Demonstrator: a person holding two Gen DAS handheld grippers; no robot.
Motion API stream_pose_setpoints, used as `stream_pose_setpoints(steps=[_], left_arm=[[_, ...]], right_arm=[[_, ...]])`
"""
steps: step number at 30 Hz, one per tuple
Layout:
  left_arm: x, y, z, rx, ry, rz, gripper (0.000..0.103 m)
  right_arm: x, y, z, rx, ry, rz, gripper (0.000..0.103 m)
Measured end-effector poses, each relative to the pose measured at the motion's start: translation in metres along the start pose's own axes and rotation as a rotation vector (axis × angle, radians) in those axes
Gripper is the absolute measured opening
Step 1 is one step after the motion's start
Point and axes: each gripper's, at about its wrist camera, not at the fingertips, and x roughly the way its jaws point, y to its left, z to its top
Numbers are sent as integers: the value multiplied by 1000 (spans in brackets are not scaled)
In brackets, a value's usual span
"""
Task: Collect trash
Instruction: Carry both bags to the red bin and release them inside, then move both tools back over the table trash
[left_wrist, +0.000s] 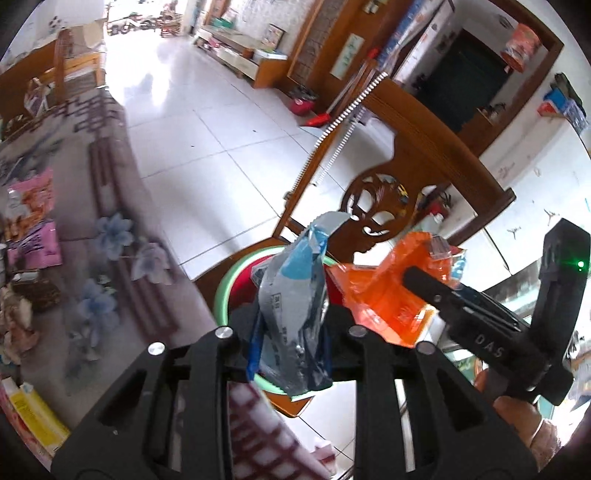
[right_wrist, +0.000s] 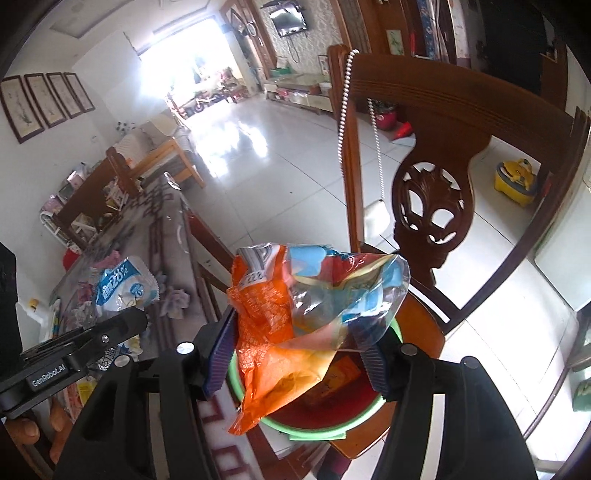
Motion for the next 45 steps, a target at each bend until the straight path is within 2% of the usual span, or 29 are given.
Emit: stream_pose_setpoints(steps=[1,2,3,6,11,17,20,25,29,32,36,41,45], left_arm=[[4,-4,1,5,8,-13,51],[4,-5,0,6,6,-18,64],[5,-6,1,4,-2,-25,65],[8,-7,1,7,0,-26,67],[-3,6,-6,-37,-20,5,72],[-42,49,-30,-147,-87,111,73],[-65,80,-38,-206,-125,166,73],[-110,148,-63,-298,-184,284,77],[-145,208,-94,-372,-180,350,77],[-169,249,-121,-388,-161,398,77],[-191,282,-151,-312,-115,395,78],[-185,295,-178,-30,11,374,78],[-171,294,-193,175,115,322,78]], right_arm=[[2,-3,0,2,5,-2,66],[3,-5,0,4,10,-3,73],[4,-8,0,8,11,-3,79],[4,-13,2,25,2,-12,84],[0,-13,3,40,-5,-9,85],[3,8,2,19,-1,29,85],[9,30,0,-8,19,51,85],[18,89,-8,-102,44,98,85],[24,137,-23,-158,72,122,85],[26,176,-36,-212,96,147,85],[30,225,-55,-259,129,194,85],[27,282,-84,-327,152,241,85],[27,304,-105,-337,177,255,85]])
